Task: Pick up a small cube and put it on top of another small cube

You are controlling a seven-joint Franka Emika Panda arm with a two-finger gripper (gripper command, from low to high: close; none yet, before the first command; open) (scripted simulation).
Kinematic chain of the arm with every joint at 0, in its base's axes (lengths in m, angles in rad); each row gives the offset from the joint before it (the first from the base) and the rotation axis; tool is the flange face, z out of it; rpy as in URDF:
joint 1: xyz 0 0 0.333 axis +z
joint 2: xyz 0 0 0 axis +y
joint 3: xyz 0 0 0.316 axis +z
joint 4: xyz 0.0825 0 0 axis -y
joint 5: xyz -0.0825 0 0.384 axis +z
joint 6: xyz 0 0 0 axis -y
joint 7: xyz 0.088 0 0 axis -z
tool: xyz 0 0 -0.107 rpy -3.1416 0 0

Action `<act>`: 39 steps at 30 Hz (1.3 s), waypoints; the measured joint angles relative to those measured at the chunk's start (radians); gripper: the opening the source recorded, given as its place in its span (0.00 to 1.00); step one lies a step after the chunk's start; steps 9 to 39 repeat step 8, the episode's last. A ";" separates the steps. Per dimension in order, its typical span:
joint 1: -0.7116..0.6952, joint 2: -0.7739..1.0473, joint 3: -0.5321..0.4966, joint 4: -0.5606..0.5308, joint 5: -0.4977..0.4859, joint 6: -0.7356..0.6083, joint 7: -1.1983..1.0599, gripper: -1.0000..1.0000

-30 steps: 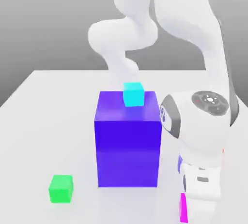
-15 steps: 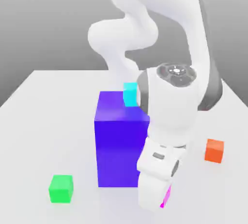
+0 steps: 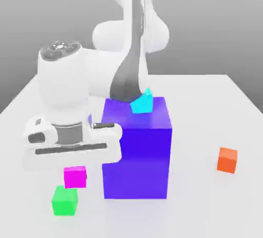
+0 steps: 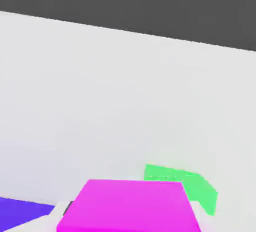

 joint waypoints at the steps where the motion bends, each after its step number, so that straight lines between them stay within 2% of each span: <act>1: 0.001 0.024 0.003 -0.002 0.033 0.021 -0.019 0.00; 4: -0.046 0.126 0.073 0.004 0.167 0.102 -0.113 0.00; 5: -0.069 0.159 0.105 0.007 0.209 0.129 -0.143 1.00; 39: -0.069 0.159 0.105 0.007 0.209 0.129 -0.143 1.00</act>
